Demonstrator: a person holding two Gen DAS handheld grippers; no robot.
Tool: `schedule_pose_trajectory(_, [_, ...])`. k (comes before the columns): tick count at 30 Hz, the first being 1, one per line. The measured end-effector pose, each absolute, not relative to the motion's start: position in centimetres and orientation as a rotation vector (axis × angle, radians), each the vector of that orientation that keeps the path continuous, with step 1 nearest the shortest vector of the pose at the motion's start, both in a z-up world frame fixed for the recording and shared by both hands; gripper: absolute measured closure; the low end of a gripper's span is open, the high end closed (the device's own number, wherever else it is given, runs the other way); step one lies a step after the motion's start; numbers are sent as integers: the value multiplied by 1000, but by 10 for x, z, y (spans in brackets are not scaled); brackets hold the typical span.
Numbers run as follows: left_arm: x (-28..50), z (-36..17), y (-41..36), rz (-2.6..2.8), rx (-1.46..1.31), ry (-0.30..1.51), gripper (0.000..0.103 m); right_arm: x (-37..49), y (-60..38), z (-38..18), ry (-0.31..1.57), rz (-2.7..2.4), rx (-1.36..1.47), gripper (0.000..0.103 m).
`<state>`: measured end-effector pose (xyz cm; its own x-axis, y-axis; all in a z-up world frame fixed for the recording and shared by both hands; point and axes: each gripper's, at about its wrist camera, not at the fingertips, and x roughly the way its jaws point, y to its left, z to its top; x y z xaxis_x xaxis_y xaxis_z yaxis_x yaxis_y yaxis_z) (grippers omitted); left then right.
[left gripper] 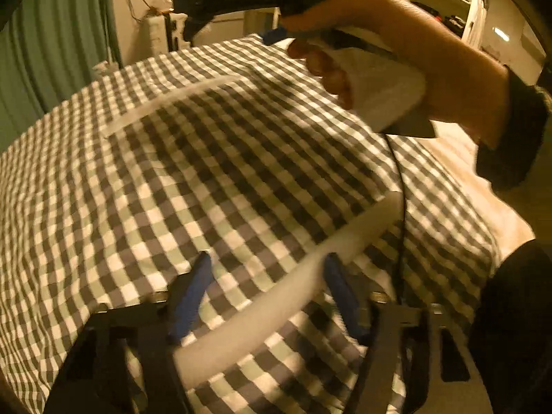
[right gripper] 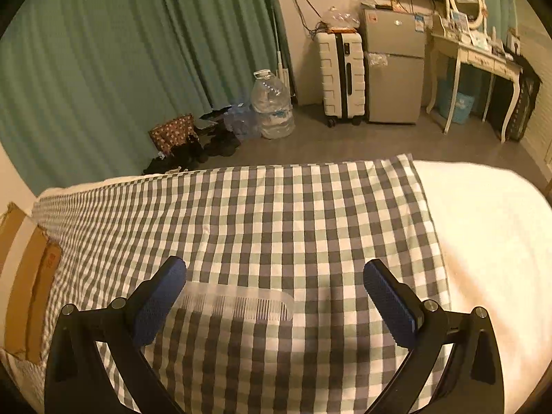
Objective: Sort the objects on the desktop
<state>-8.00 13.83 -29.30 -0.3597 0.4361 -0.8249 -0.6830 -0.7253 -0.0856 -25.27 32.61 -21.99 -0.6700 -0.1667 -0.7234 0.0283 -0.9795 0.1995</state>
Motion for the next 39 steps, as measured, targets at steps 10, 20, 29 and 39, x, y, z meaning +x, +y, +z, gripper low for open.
schedule_pose_trajectory(10, [-95, -271, 107, 2164, -1202, 178, 97, -277, 292, -240, -93, -2627, 1278, 0])
schedule_pose_trajectory(20, [-145, -229, 28, 2590, -1093, 72, 98, -283, 276, -269, -36, -2504, 1380, 0])
schedule_pose_trajectory(29, [-149, -201, -19, 2805, -1023, 16, 97, -243, 220, -266, -75, -2178, 1385, 11])
schedule_pose_trajectory(39, [-138, -179, -38, 2897, -953, -38, 97, -231, 183, -256, 161, -2310, 1304, 38])
